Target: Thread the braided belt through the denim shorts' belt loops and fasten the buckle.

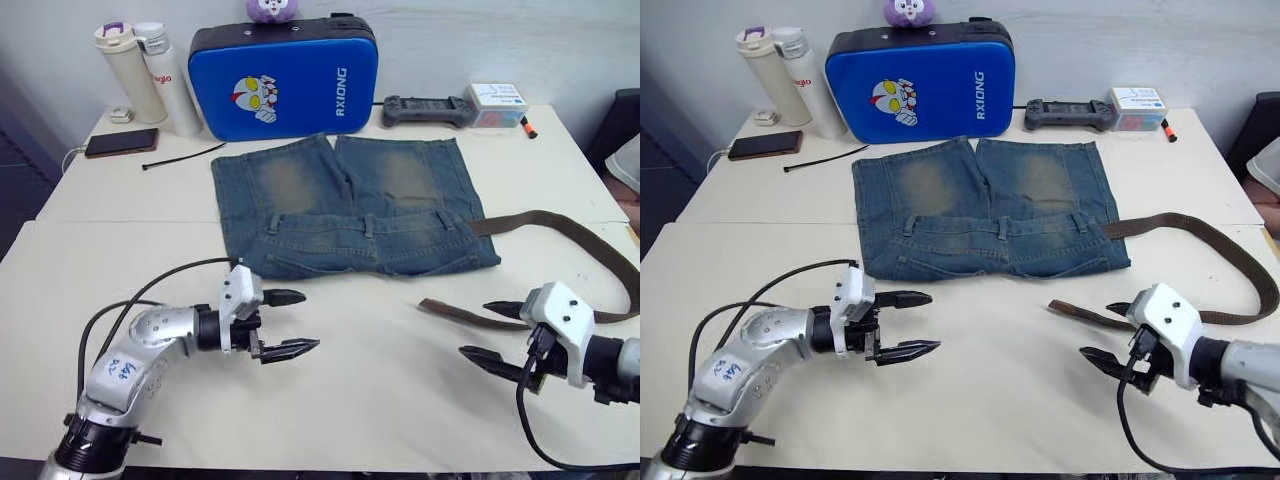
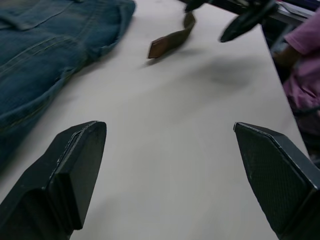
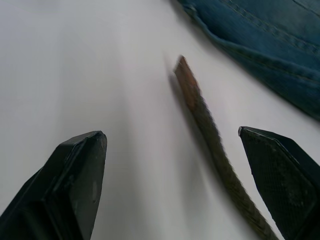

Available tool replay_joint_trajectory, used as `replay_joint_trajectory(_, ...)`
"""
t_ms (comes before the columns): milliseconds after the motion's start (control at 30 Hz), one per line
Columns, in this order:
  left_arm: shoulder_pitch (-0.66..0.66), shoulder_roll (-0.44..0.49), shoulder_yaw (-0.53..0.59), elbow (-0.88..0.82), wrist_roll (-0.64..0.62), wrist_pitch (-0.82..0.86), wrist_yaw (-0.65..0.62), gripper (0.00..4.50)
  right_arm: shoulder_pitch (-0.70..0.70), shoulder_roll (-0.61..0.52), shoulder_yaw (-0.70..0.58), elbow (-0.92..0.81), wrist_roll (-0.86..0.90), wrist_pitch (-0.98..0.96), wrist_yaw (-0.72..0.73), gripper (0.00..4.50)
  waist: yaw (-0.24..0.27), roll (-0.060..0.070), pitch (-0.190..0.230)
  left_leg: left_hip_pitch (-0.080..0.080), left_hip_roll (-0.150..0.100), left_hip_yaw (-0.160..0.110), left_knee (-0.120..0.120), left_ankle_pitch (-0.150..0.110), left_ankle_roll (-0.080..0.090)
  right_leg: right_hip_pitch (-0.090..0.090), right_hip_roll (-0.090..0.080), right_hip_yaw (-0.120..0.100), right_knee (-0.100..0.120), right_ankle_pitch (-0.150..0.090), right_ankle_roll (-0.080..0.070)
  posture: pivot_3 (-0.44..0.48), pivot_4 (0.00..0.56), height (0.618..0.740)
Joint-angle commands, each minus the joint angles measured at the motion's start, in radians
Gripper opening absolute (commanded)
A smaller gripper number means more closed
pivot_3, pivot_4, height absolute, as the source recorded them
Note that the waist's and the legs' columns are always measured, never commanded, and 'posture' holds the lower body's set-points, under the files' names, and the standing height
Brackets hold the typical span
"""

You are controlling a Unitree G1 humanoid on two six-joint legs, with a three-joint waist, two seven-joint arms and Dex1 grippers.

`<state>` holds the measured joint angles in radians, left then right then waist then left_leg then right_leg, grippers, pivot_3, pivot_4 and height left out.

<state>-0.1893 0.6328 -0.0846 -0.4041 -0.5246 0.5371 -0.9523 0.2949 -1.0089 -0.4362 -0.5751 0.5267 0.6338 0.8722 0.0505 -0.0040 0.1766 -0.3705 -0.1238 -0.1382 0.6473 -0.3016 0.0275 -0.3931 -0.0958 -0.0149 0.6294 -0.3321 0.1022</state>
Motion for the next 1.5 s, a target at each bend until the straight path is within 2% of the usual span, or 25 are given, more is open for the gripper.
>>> replay_joint_trajectory(33,-0.048,0.02,-0.034,-0.036,-0.033,0.011,-0.071,4.47,-0.067,-0.047,0.04,0.092,-0.049,-0.025,0.032,4.5,-0.002,0.0,0.0,0.0,0.0,0.001,0.0,0.0,0.0,0.0,0.0,0.0,0.0,0.0,0.0,0.0,0.15,0.74)
replay_joint_trajectory(233,-0.074,0.044,-0.043,-0.047,-0.028,0.01,-0.106,4.47,-0.157,-0.097,0.171,0.218,-0.143,-0.09,0.09,4.5,-0.001,0.0,0.0,0.0,0.001,0.001,0.0,0.0,0.0,0.0,0.0,0.0,0.0,0.0,0.0,0.0,0.15,0.74)
replay_joint_trajectory(367,-0.084,0.029,-0.044,-0.043,-0.025,0.008,-0.092,4.47,-0.223,-0.07,0.234,0.27,-0.178,-0.11,0.077,4.5,-0.001,0.0,0.0,0.0,0.001,0.001,0.001,0.0,0.0,0.0,0.0,0.001,0.0,0.0,0.0,0.0,0.15,0.74)
replay_joint_trajectory(400,-0.089,0.014,-0.049,-0.039,-0.02,0.007,-0.076,4.5,-0.244,-0.05,0.24,0.287,-0.167,-0.102,0.072,4.1,-0.001,0.0,0.0,0.0,0.001,0.001,0.001,0.0,0.0,0.0,0.0,0.001,0.0,0.0,0.0,0.0,0.15,0.74)
replay_joint_trajectory(433,-0.091,-0.001,-0.053,-0.036,-0.016,0.003,-0.064,4.5,-0.256,-0.036,0.245,0.297,-0.157,-0.095,0.072,4.0,-0.001,0.0,0.0,0.0,0.001,0.001,0.001,0.0,0.0,0.0,0.0,0.001,0.0,0.0,0.0,0.0,0.15,0.74)
replay_joint_trajectory(500,-0.089,-0.013,-0.054,-0.032,-0.015,-0.002,-0.056,4.5,-0.263,-0.026,0.255,0.299,-0.153,-0.087,0.073,3.39,-0.001,0.0,0.0,0.0,0.001,0.001,0.0,0.0,0.0,-0.001,0.0,0.001,0.0,0.0,0.0,0.0,0.15,0.74)
replay_joint_trajectory(667,-0.102,-0.084,-0.037,-0.006,-0.077,0.005,-0.059,4.5,-0.253,0.041,0.234,0.298,-0.099,-0.079,0.089,1.11,0.001,0.0,0.0,-0.001,0.001,0.001,0.001,0.0,0.0,-0.001,0.001,0.001,0.0,0.0,0.0,0.0,0.15,0.74)
replay_joint_trajectory(733,-0.117,-0.111,-0.022,0.017,-0.1,0.006,-0.063,4.5,-0.239,0.055,0.208,0.277,-0.075,-0.066,0.093,0.07,0.002,0.0,0.0,-0.001,0.001,0.001,0.002,0.0,0.0,-0.001,0.001,0.001,0.0,0.0,0.0,0.0,0.15,0.74)
replay_joint_trajectory(967,-0.202,-0.237,-0.04,0.155,-0.112,-0.003,-0.05,4.5,-0.231,0.07,-0.024,0.14,0.21,0.113,0.118,0.02,0.003,0.0,0.0,-0.001,0.001,0.001,0.002,0.0,0.0,-0.001,0.001,0.001,0.001,0.0,0.0,0.0,0.15,0.74)
replay_joint_trajectory(1167,-0.328,-0.381,-0.068,0.306,-0.113,0.026,-0.016,4.5,-0.194,0.098,-0.183,-0.03,0.463,0.248,0.026,0.02,0.006,-0.001,0.001,-0.001,0.001,0.001,0.003,0.0,0.0,0.0,0.001,0.001,0.001,0.0,0.001,0.0,0.15,0.74)
replay_joint_trajectory(1333,-0.426,-0.517,-0.129,0.396,-0.079,0.018,-0.001,4.5,-0.176,0.108,-0.226,-0.103,0.58,0.287,-0.071,0.02,0.015,-0.002,0.002,-0.002,0.0,0.002,0.006,-0.001,0.001,0.0,0.001,0.001,0.001,0.001,0.002,0.0,0.15,0.74)
replay_joint_trajectory(1500,-0.459,-0.591,-0.158,0.422,-0.075,0.019,-0.007,4.5,-0.142,0.105,-0.242,-0.141,0.641,0.286,-0.126,0.02,0.015,-0.003,0.002,-0.002,0.001,0.005,0.005,-0.001,0.002,-0.001,0.002,0.003,0.001,0.001,0.002,0.0,0.15,0.74)
